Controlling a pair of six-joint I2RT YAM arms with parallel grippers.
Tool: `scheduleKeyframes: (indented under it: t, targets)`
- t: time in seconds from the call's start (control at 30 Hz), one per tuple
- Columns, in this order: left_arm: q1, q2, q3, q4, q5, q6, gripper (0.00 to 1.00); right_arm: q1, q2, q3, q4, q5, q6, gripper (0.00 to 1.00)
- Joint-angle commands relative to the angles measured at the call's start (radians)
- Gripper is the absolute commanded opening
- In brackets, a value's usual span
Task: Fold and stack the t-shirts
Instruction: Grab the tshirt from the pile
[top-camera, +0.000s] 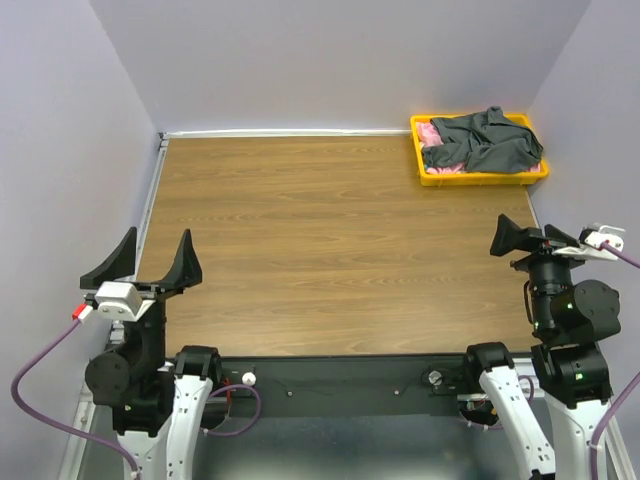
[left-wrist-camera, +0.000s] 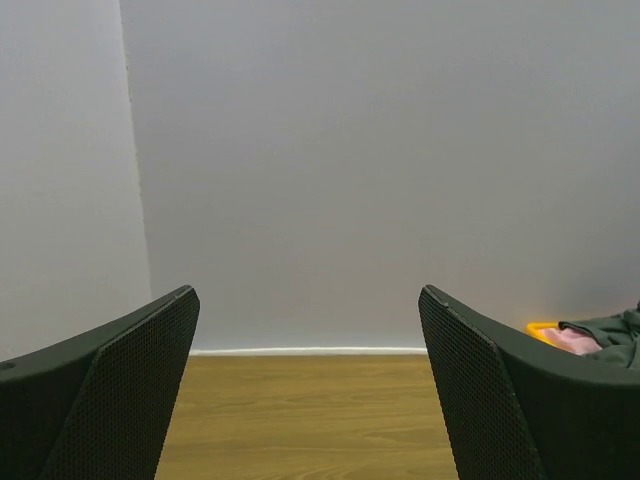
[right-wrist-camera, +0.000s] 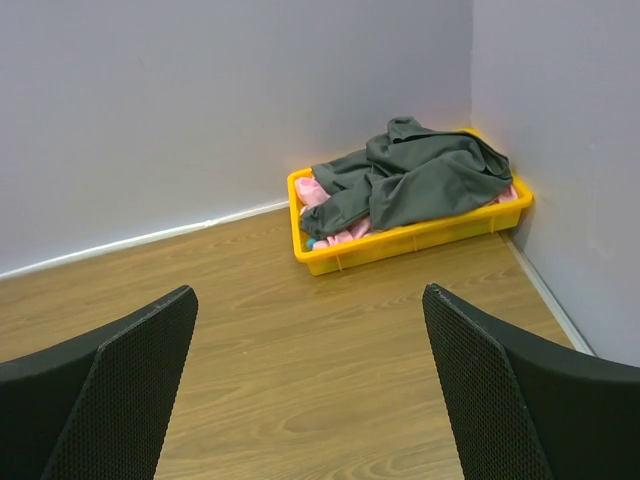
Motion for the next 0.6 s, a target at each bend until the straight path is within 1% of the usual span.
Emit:
scheduleKeyframes:
  t: [0.0, 0.13, 0.17, 0.23, 0.3, 0.4, 0.43, 0.5, 0.53, 0.57]
  targets:
    - [0.007, 0.004, -0.023, 0.016, -0.011, 0.001, 0.98, 0.005, 0.031, -0.019, 0.032, 0.030, 0.012, 1.00]
    - [0.007, -0.009, -0.042, -0.014, -0.041, -0.008, 0.98, 0.006, 0.083, -0.036, 0.084, -0.056, 0.040, 1.00]
    - [0.007, -0.014, -0.052, -0.023, -0.092, -0.022, 0.98, 0.005, 0.114, -0.048, 0.116, -0.075, 0.054, 1.00]
    - [0.007, -0.028, -0.060, -0.057, -0.147, -0.059, 0.98, 0.005, 0.161, -0.053, 0.148, -0.072, 0.072, 1.00]
    - [0.007, -0.034, -0.059, -0.082, -0.167, -0.050, 0.98, 0.005, 0.264, -0.043, 0.156, -0.003, 0.139, 1.00]
    - [0.007, -0.036, -0.066, -0.090, -0.134, -0.047, 0.98, 0.006, 0.399, 0.007, 0.161, 0.110, 0.198, 1.00]
    - [0.007, -0.034, -0.069, -0.093, -0.123, -0.051, 0.98, 0.006, 0.512, 0.028, 0.161, 0.141, 0.212, 1.00]
    - [0.007, -0.035, -0.080, -0.091, -0.089, -0.059, 0.98, 0.006, 0.623, 0.109, 0.159, 0.213, 0.221, 1.00]
    - [0.007, -0.039, -0.095, -0.086, -0.089, -0.070, 0.98, 0.005, 0.748, 0.139, 0.159, 0.242, 0.222, 1.00]
    - [0.005, -0.043, -0.103, -0.082, -0.088, -0.076, 0.98, 0.005, 0.804, 0.174, 0.159, 0.275, 0.227, 1.00]
